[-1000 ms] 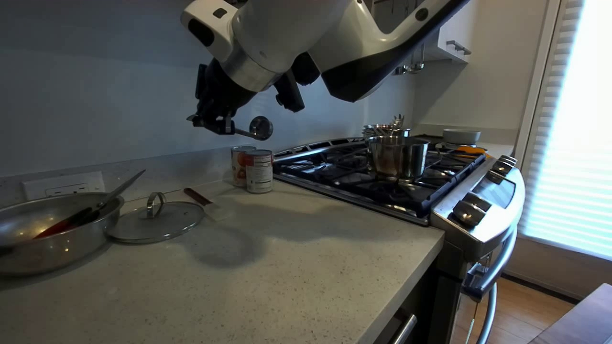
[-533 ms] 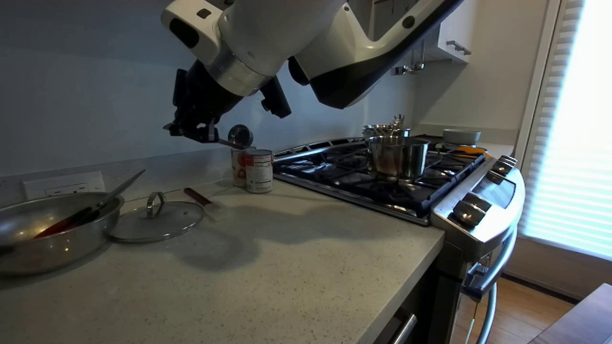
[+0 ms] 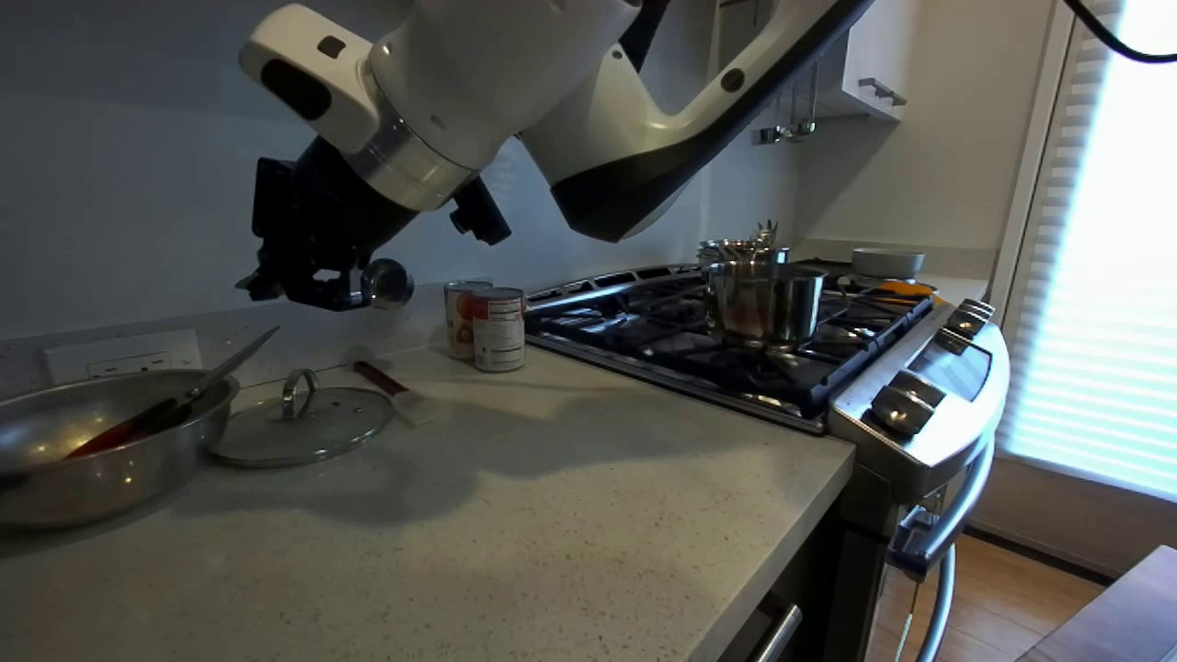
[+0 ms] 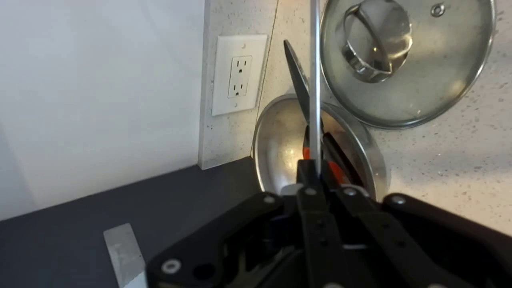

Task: Remove the serving spoon from the left pot

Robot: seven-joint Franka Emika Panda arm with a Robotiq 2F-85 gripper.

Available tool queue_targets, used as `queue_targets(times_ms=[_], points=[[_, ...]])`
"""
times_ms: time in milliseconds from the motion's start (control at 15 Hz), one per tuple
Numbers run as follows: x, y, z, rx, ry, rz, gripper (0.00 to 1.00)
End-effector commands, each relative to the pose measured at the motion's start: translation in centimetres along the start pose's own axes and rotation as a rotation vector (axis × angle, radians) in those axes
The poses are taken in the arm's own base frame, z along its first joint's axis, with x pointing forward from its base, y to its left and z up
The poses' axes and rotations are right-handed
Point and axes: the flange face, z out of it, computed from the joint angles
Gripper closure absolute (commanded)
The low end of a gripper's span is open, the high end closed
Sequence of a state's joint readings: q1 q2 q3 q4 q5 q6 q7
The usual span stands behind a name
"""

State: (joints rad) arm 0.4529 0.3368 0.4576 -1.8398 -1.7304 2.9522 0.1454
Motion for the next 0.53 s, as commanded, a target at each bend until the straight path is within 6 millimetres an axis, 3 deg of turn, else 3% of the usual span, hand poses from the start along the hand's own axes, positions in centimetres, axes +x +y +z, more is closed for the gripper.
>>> queue_targets(times_ms=[0, 467], points=[[1.3, 0.4, 0.9, -0.005, 0.076, -0.108, 0.99], [5.2, 1.4, 0.9, -0.024, 0.228, -0.18, 0.99]])
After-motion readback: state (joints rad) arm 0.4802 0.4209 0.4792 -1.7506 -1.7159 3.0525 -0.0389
